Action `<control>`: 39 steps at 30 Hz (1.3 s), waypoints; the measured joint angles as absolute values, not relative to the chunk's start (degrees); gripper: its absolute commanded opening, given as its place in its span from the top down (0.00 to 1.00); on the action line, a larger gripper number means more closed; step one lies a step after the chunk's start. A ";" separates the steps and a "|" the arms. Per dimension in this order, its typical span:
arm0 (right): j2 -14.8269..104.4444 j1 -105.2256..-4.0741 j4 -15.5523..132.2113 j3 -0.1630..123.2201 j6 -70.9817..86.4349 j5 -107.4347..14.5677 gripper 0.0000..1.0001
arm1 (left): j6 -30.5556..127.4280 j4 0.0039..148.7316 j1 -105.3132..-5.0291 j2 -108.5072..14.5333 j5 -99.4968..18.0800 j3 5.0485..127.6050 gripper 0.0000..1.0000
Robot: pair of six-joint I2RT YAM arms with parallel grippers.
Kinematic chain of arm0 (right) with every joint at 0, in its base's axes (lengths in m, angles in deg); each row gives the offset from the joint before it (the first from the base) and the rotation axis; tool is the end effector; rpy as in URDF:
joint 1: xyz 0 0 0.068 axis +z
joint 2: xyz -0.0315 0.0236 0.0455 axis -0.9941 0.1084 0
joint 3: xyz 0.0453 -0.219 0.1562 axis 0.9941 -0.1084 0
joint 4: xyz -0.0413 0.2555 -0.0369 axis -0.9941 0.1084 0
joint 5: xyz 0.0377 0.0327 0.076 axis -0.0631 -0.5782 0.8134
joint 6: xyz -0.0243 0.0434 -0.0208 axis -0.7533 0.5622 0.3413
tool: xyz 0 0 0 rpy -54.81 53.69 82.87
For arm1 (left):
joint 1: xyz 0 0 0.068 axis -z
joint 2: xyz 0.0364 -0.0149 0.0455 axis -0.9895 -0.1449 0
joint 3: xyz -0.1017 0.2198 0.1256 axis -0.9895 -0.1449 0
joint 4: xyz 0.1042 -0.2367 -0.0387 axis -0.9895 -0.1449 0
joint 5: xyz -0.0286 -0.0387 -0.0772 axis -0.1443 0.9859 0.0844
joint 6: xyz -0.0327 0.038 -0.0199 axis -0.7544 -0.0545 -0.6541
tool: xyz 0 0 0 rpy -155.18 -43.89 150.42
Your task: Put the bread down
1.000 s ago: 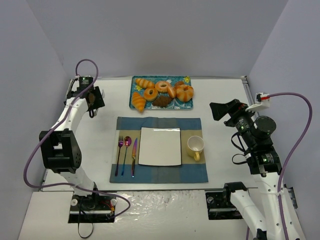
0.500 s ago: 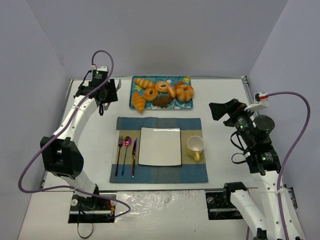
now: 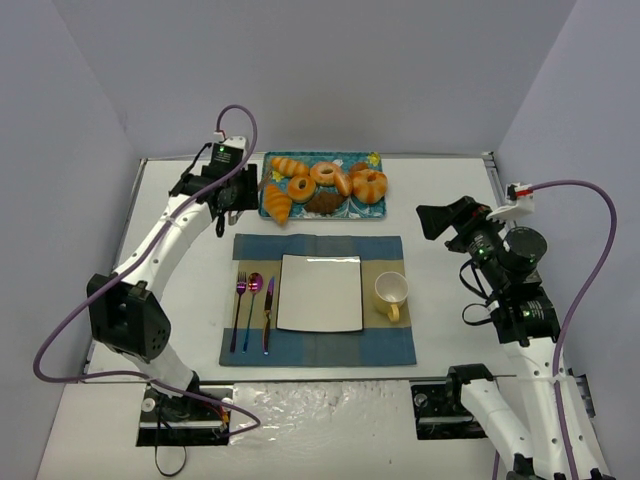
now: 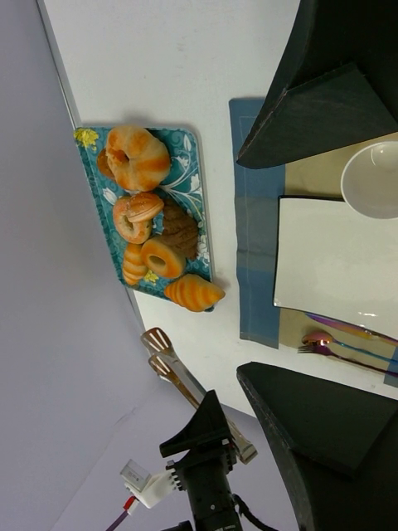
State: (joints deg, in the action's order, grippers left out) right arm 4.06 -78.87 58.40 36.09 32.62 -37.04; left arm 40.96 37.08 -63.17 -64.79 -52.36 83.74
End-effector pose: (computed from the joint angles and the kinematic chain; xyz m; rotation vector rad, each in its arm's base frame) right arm 0.1551 0.0237 0.4027 0.0869 1.4558 0.7343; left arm 0.3502 -0.1149 0.3528 -0.0431 2.2620 -0.2854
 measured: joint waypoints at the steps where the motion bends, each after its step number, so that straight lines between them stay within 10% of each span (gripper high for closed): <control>1: 4.17 -78.87 58.40 36.09 32.62 -37.04 0.00 | 41.05 37.03 -62.77 -64.79 -52.46 83.74 0.54; 39: 3.50 -78.87 58.40 35.17 32.86 -37.04 0.00 | 41.30 36.39 -55.53 -71.88 -58.69 83.74 0.53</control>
